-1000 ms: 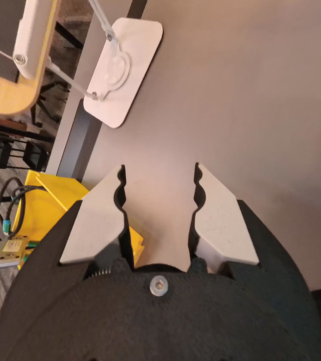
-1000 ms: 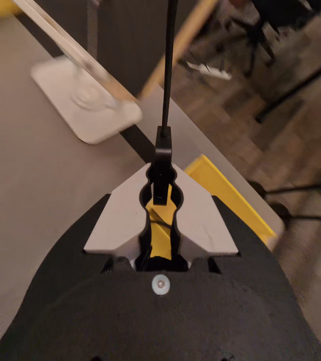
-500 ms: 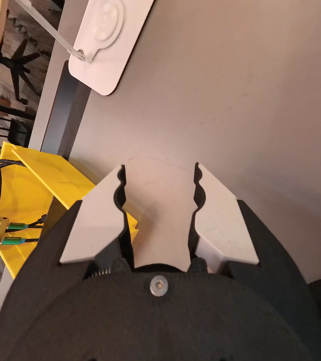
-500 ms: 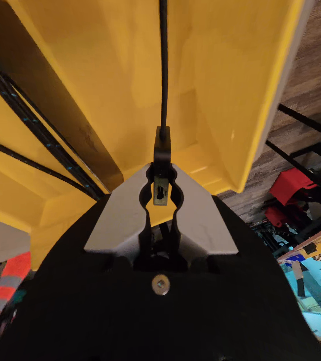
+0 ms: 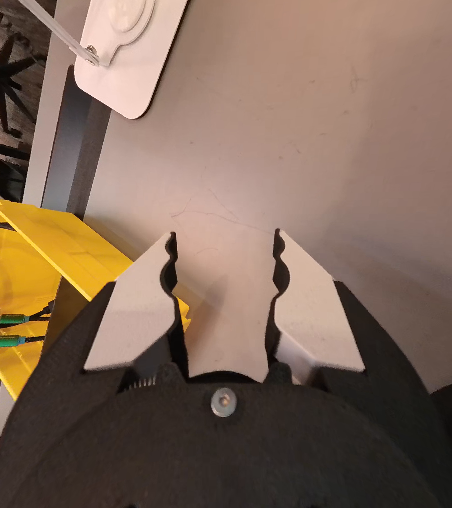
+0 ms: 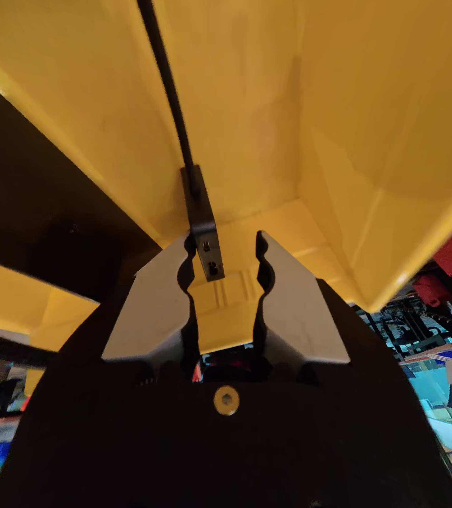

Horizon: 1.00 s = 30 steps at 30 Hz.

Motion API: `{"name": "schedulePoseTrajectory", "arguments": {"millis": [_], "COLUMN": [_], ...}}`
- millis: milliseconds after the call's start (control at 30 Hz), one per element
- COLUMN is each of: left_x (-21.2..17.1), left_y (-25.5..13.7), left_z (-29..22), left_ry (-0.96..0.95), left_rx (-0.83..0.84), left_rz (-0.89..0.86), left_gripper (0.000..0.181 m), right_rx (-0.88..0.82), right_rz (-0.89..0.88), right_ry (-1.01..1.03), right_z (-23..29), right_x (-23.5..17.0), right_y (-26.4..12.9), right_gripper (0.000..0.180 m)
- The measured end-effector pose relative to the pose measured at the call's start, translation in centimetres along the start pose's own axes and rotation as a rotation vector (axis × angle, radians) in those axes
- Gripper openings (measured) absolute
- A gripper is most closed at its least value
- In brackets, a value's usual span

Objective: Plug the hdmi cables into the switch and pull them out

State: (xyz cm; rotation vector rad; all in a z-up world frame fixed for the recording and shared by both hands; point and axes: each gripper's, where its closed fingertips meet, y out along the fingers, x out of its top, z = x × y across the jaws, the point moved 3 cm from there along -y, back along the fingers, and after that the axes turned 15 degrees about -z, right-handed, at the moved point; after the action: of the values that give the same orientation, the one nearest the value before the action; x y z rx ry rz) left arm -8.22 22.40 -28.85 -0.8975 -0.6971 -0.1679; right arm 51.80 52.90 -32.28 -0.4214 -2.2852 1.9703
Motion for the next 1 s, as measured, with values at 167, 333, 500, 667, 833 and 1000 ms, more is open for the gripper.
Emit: {"name": "schedulePoseTrajectory", "arguments": {"millis": [167, 333, 500, 667, 833, 1000], "left_x": [-0.2, 0.3, 0.8, 0.6, -1.1, -4.4], "left_y": [0.0, 0.0, -0.2, -1.6, -4.1, -5.9], "left_z": [0.1, 0.2, 0.5, 2.4, 7.2, 14.1], "left_ry": [-0.006, -0.012, -0.018, -0.028, -0.064, -0.167], "left_rx": [0.001, 0.017, 0.046, 0.14, 0.301, 0.46], "left_rz": [0.003, -0.016, -0.035, -0.035, -0.01, 0.017], "left_gripper": [0.069, 0.069, 0.068, 0.066, 0.063, 0.073], "right_rx": [-0.132, -0.323, -0.48, -0.493, -0.325, -0.281], "right_rz": [-0.067, -0.281, -0.682, -1.021, -1.371, -1.4], "right_ry": [0.039, 0.11, 0.124, 0.028, 0.029, 0.022], "right_z": [-1.4, -0.3, 6.2, 14.7, 20.4, 21.0], "right_x": [0.3, 2.9, 8.7, 15.0, 19.2, 21.3], "right_y": [-3.7, -11.7, -21.8, -27.2, -28.4, -27.7], "right_gripper": [0.043, 0.039, 0.03, 0.025, 0.022, 0.019]}}
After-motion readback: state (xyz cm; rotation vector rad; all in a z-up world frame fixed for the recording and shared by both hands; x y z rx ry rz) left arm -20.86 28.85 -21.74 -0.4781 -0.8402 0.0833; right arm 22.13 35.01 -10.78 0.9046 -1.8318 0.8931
